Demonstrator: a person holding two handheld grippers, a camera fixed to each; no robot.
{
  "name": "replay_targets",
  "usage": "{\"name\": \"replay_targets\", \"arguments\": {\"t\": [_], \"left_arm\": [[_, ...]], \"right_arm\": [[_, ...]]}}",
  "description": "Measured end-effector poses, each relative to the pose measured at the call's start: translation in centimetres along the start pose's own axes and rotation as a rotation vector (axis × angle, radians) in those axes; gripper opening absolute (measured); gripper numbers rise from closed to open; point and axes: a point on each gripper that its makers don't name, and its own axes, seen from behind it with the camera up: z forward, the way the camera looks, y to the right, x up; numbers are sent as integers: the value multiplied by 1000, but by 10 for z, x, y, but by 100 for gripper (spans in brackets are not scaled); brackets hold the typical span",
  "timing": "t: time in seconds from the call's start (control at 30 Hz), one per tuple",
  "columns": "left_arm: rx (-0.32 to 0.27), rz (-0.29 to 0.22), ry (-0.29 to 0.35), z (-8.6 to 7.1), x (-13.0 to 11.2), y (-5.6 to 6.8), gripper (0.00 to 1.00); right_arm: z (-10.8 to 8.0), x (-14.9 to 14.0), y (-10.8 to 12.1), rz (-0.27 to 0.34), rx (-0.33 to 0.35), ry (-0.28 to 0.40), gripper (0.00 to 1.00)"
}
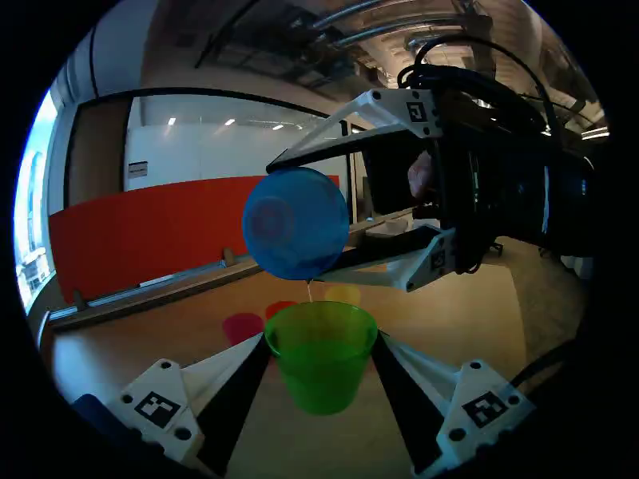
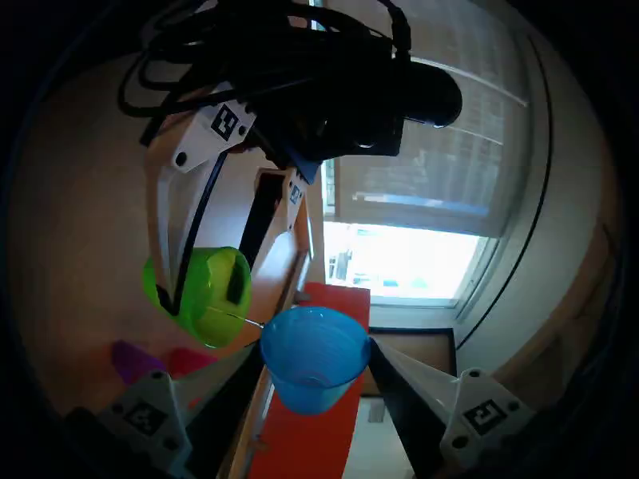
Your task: Pour water
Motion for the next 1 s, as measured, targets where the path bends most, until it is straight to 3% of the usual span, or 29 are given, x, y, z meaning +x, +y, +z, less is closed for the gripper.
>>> {"name": "replay_targets", "arguments": {"t": [1.0], "left_arm": [[-3, 0, 0, 2, 1, 3, 87]], "right_arm": [[-8, 7, -8, -31, 0, -7, 94]]}}
